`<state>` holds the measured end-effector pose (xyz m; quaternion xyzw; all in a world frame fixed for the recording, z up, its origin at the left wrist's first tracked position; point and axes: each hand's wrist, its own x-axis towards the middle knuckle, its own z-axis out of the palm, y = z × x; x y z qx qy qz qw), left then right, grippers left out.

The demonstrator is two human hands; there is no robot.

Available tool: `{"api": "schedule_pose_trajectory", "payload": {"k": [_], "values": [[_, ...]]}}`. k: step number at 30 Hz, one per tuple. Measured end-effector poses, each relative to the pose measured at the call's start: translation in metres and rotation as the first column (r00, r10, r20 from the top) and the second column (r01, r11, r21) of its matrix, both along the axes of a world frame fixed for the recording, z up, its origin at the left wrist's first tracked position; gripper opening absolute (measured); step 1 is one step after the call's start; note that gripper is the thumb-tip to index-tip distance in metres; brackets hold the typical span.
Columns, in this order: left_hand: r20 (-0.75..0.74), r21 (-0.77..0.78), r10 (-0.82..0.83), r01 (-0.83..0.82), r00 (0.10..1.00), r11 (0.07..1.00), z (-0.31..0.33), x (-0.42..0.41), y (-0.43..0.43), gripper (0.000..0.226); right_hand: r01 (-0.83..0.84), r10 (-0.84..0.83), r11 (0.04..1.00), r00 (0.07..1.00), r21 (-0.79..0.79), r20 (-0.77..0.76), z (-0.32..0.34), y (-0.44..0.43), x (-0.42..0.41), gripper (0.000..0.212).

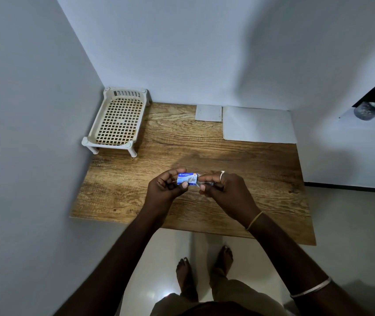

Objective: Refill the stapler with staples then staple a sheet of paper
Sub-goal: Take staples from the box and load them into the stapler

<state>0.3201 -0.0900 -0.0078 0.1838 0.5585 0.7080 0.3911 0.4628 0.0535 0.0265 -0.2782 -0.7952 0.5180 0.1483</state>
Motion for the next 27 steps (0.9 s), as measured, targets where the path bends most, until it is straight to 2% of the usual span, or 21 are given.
{"api": "schedule_pose_trajectory", "payload": {"k": [2, 4, 8, 12, 14, 16, 18, 22, 24, 27], "values": [[0.018, -0.009, 0.006, -0.006, 1.000, 1.000, -0.003, 0.002, -0.001, 0.037, -0.053, 0.053, 0.997, 0.999, 0.049, 0.009, 0.000, 0.000, 0.000, 0.023], [0.027, -0.024, 0.015, -0.014, 1.000, 1.000, -0.006, 0.003, -0.001, 0.039, -0.074, 0.074, 0.997, 0.997, 0.030, 0.011, -0.001, 0.002, 0.001, 0.023], [0.035, -0.030, 0.038, -0.037, 0.999, 0.999, -0.012, 0.004, -0.001, 0.035, 0.045, -0.071, 0.952, 0.995, -0.303, -0.075, -0.005, 0.007, 0.004, 0.017], [0.013, -0.051, 0.070, -0.070, 0.997, 0.996, -0.018, 0.005, 0.000, 0.035, 0.129, -0.167, 0.894, 0.985, -0.430, -0.052, -0.014, 0.010, 0.007, 0.008], [-0.034, -0.080, 0.075, -0.077, 0.997, 0.994, -0.024, 0.008, 0.000, 0.037, 0.126, -0.143, 0.920, 0.990, -0.372, -0.018, -0.021, 0.006, 0.007, 0.012], [-0.092, -0.127, 0.064, -0.075, 0.994, 0.989, -0.032, 0.010, -0.002, 0.038, 0.121, -0.111, 0.975, 0.992, -0.188, 0.065, -0.033, 0.000, 0.006, 0.022], [-0.112, -0.175, 0.045, -0.064, 0.993, 0.982, -0.041, 0.013, -0.005, 0.037, 0.122, -0.113, 0.991, 0.985, -0.059, 0.133, -0.046, -0.005, 0.006, 0.025], [-0.161, -0.304, 0.005, -0.054, 0.987, 0.951, -0.058, 0.019, -0.012, 0.039, 0.131, -0.135, 0.991, 0.970, 0.032, 0.205, -0.070, -0.008, 0.012, 0.023], [-0.275, -0.375, -0.068, -0.042, 0.959, 0.926, -0.065, 0.020, -0.014, 0.036, 0.096, -0.112, 0.993, 0.958, 0.071, 0.262, -0.080, -0.011, 0.014, 0.024], [-0.510, -0.520, -0.225, -0.090, 0.830, 0.849, -0.071, 0.020, -0.014, 0.034, 0.054, -0.096, 0.989, 0.943, 0.137, 0.319, -0.093, -0.017, 0.016, 0.023]]}}
